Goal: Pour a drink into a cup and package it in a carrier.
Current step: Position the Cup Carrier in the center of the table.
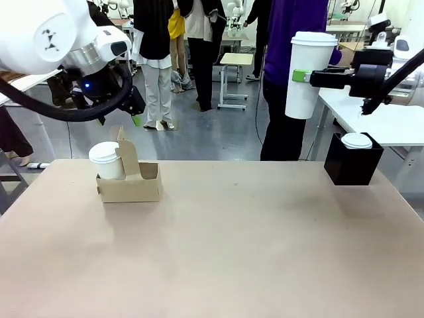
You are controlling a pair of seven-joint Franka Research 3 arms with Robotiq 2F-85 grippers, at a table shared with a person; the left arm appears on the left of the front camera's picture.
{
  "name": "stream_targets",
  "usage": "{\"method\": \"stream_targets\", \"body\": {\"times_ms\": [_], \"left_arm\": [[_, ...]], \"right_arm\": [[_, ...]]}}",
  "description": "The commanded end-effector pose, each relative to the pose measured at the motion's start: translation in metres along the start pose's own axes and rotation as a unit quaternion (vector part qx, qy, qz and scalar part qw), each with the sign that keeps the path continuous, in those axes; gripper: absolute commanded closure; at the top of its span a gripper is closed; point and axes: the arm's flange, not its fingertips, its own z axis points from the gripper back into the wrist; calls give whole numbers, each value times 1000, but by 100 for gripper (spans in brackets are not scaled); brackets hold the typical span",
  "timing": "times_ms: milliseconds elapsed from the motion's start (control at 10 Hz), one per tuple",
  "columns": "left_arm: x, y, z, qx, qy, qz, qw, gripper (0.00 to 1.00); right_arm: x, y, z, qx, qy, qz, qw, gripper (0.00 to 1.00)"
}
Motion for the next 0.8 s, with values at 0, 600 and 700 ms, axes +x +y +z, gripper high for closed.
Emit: {"method": "stream_targets", "body": {"times_ms": [0, 600, 700], "left_arm": [[26, -8, -10, 26, 23, 47, 998, 0], [55, 17, -70, 57, 64, 115, 990, 0], [55, 19, -75, 56, 68, 106, 990, 0]], "right_arm": [[4, 2, -1, 1, -1, 4, 1000, 20], [4, 2, -1, 1, -1, 4, 1000, 20], [4, 2, -1, 1, -1, 4, 1000, 20]]}}
